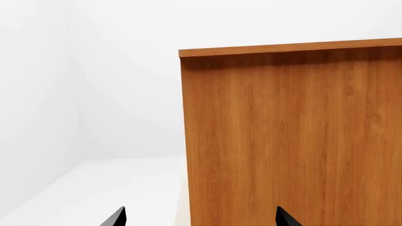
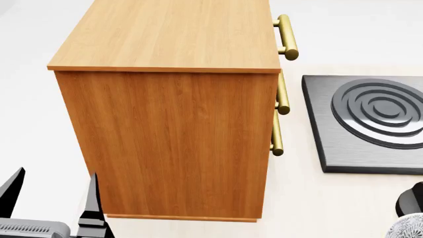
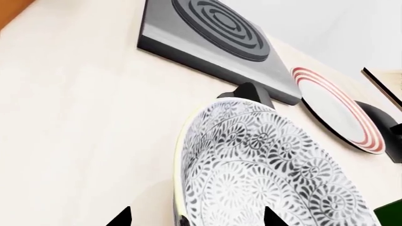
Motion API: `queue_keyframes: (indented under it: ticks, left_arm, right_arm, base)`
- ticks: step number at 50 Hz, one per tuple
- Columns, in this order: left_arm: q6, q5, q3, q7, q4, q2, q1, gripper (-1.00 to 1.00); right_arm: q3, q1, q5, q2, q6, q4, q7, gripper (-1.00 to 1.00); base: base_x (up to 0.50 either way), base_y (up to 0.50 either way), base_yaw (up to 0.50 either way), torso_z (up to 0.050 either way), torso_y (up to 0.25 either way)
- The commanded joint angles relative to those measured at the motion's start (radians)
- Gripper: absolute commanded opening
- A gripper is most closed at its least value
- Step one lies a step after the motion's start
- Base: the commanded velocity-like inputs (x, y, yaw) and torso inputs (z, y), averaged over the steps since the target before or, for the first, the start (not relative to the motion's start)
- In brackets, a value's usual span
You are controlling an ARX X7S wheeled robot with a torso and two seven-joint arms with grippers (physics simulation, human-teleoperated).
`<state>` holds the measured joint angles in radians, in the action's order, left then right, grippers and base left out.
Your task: Put the bowl on the top of the cabinet.
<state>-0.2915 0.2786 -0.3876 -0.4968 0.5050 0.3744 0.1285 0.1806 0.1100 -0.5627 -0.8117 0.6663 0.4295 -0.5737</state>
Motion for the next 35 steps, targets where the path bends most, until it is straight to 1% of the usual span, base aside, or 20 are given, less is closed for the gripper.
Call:
queue_keyframes:
  ticks: [1, 20, 21, 35]
  left_arm:
    - [-0.001, 0.001, -0.003, -0.003, 0.002, 0.002, 0.001, 1.0]
    - [0.003, 0.005, -0.004, -0.006, -0.001, 0.004, 0.003, 1.0]
    - [0.001, 0.005, -0.004, -0.007, 0.001, 0.005, 0.003, 1.0]
    - [0.004, 0.009, -0.004, -0.01, 0.0, 0.007, 0.002, 1.0]
  right_arm:
    - [0.008, -0.004, -0.008, 0.006, -0.005, -0.013, 0.005, 1.0]
    - [0.014, -0.007, -0.001, 0.011, -0.014, -0.03, 0.009, 1.0]
    - [0.012, -0.006, 0.002, 0.011, -0.017, -0.028, 0.005, -1.0]
    - [0.01, 0.003, 0.006, 0.002, -0.024, 0.001, 0.001, -1.0]
  base:
    - [0.0, 0.0, 0.0, 0.0, 0.0]
    - [0.0, 0.0, 0.0, 0.0, 0.0]
    - [0.0, 0.0, 0.0, 0.0, 0.0]
    - [0.0, 0.0, 0.0, 0.0, 0.0]
